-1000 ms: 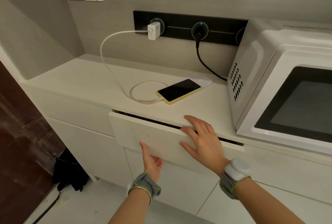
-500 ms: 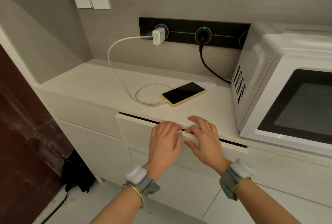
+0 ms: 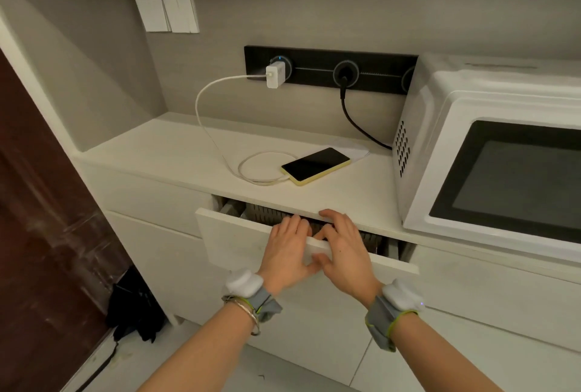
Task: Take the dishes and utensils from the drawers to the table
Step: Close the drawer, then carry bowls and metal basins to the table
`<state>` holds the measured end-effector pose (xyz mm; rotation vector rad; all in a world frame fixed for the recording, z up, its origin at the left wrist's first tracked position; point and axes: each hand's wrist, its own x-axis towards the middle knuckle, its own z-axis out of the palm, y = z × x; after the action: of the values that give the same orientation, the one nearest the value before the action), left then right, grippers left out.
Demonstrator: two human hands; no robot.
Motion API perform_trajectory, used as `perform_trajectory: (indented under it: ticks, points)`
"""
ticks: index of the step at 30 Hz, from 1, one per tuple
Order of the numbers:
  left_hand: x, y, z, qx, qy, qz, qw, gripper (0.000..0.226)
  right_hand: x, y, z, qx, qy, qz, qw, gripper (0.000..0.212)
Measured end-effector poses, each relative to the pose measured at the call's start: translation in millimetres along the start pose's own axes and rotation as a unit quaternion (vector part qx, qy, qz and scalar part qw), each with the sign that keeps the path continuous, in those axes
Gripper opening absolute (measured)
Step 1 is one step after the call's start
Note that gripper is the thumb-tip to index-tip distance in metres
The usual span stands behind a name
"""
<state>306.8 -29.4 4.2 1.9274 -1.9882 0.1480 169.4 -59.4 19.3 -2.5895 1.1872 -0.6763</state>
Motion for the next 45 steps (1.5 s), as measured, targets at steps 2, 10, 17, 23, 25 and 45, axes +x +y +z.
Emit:
perform_trajectory:
  ticks: [2,10,17,23,25,45]
  points:
    - [-19.4,-1.9,1.0,0.034,0.006,0.021,0.999,0.056,-17.3,-8.6,2.8,0.005,-0.004,-0.021,1.0,0.028]
    - [-64.5,5.2,-18.9,0.045,-0.063,0.018,0.997,0.059,-55.3,-38.8,-4.9,-0.012,-0.095,0.031,0.995,0.033]
    - [-117.5,13.5,-41.0,0.047,-0.075,0.001,0.996,0.053,-101.2,-62.1,-18.6,0.021,-0.13,0.019,0.991,0.039]
    - [-158.5,21.6,-58.2,0.044,-0.095,-0.009,0.994,0.045,-137.9,-83.2,-21.1,0.022,-0.125,0.042,0.991,0.041]
    - [-171.8,24.1,-64.4,0.047,-0.097,-0.009,0.994,0.045,-148.6,-92.3,-21.3,0.031,-0.123,0.045,0.991,0.04]
    - [-177.6,34.2,-119.5,-0.139,-0.27,-0.13,0.944,0.042,-182.6,-103.8,-52.0,0.148,-0.188,0.088,0.967,0.03]
